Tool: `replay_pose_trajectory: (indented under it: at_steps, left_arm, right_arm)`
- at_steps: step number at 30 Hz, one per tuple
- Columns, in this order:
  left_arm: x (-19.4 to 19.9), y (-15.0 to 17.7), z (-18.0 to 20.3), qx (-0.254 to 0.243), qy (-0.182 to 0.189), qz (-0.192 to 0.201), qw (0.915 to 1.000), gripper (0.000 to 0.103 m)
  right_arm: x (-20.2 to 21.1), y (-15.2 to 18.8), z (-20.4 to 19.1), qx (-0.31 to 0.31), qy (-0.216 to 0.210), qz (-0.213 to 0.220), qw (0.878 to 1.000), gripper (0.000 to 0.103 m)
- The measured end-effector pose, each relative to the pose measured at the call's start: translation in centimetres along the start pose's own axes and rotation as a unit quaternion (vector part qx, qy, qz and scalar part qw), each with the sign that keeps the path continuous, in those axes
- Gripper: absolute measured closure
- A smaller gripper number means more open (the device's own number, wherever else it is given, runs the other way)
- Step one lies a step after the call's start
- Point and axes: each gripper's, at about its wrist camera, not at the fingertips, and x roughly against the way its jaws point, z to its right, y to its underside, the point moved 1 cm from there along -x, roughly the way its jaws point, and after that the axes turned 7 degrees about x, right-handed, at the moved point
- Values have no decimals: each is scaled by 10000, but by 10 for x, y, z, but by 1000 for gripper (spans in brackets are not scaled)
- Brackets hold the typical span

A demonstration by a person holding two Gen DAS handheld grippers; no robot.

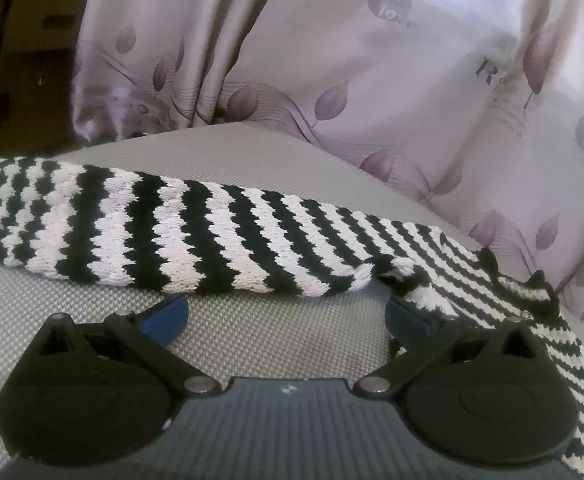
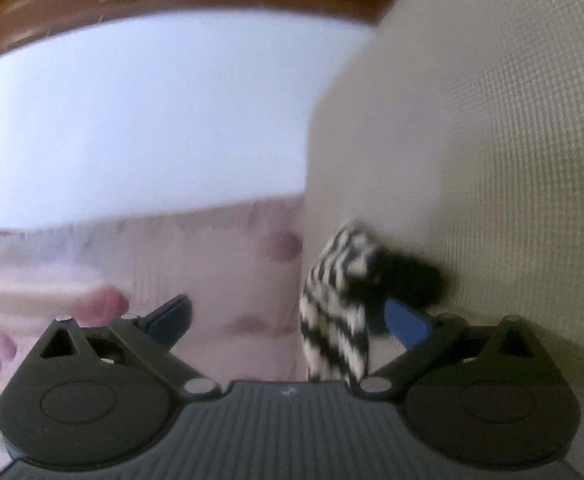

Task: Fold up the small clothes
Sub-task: 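Grasp the black cuff of the other sleeve with the right tool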

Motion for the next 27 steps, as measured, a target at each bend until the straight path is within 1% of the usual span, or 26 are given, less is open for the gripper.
replay_pose_trajectory:
  at_steps: [1,3,4,5,6,7,8,9,10,12,14,15,16,17,18,19,21,22,24,25,27]
  left_arm:
    - [-2,1,1,-11,-13,-3,10000,0]
    - [-4,1,2,-47,-48,-9,10000,0]
    - [-5,1,2,-60,-61,-13,10000,0]
    - [-7,1,3,-76,-76,-17,9999,0]
    - [-7,1,4,-87,-83,-19,9999,0]
    - [-8,1,4,-89,-85,-18,9999,0]
    - [-7,1,3,-83,-80,-17,9999,0]
    - [-8,1,3,-74,-74,-13,9999,0]
    - [-7,0,3,-71,-68,-13,10000,0]
    - [-8,0,3,-59,-59,-10,10000,0]
    - [-8,0,3,-80,-71,-15,9999,0]
    - [-9,0,3,-104,-88,-21,9999,0]
    - [-9,0,3,-124,-101,-26,9999,0]
    - [-10,0,2,-137,-102,-32,9998,0]
    - [-9,0,2,-126,-96,-27,9999,0]
    - [-9,-1,2,-110,-87,-23,9999,0]
    - [-9,-1,0,-48,-43,-1,10000,0]
    - [-9,-1,-1,-7,-24,14,10000,0]
    - [-9,-2,-3,45,4,32,10000,0]
    - [-9,-1,-4,47,6,36,10000,0]
    - [-10,-1,-4,14,-20,26,10000,0]
  right_arm:
    - [-4,-2,2,-89,10,76,9999,4]
    - [-11,-9,4,-375,37,276,9989,4]
    - [-14,-12,3,-368,133,338,9987,9]
    - [-18,-13,0,-306,353,359,9983,18]
    - [-22,-16,1,-291,646,346,9969,45]
    - [-27,-19,5,-356,856,328,9952,66]
    - [-31,-22,11,-452,1019,288,9934,72]
    - [-34,-25,16,-445,1126,321,9921,82]
    - [-36,-29,18,-324,1147,366,9922,87]
    - [-40,-41,17,103,1151,375,9926,88]
    - [-38,-56,8,633,1275,448,9888,90]
    - [-33,-65,2,837,1284,563,9866,91]
    - [-26,-78,-6,1016,1234,781,9841,91]
    - [-19,-90,-16,1189,1087,1008,9818,91]
    - [-10,-102,-28,1468,963,1188,9773,91]
    - [-1,-110,-42,1863,932,1335,9689,92]
    - [15,-121,-55,2390,939,1427,9559,92]
    - [16,-125,-54,2509,1070,1405,9518,92]
    - [24,-128,-43,2685,1476,1330,9426,92]
    - [28,-130,-32,2666,1571,1269,9424,90]
    - [28,-133,-15,2272,1313,1041,9593,88]
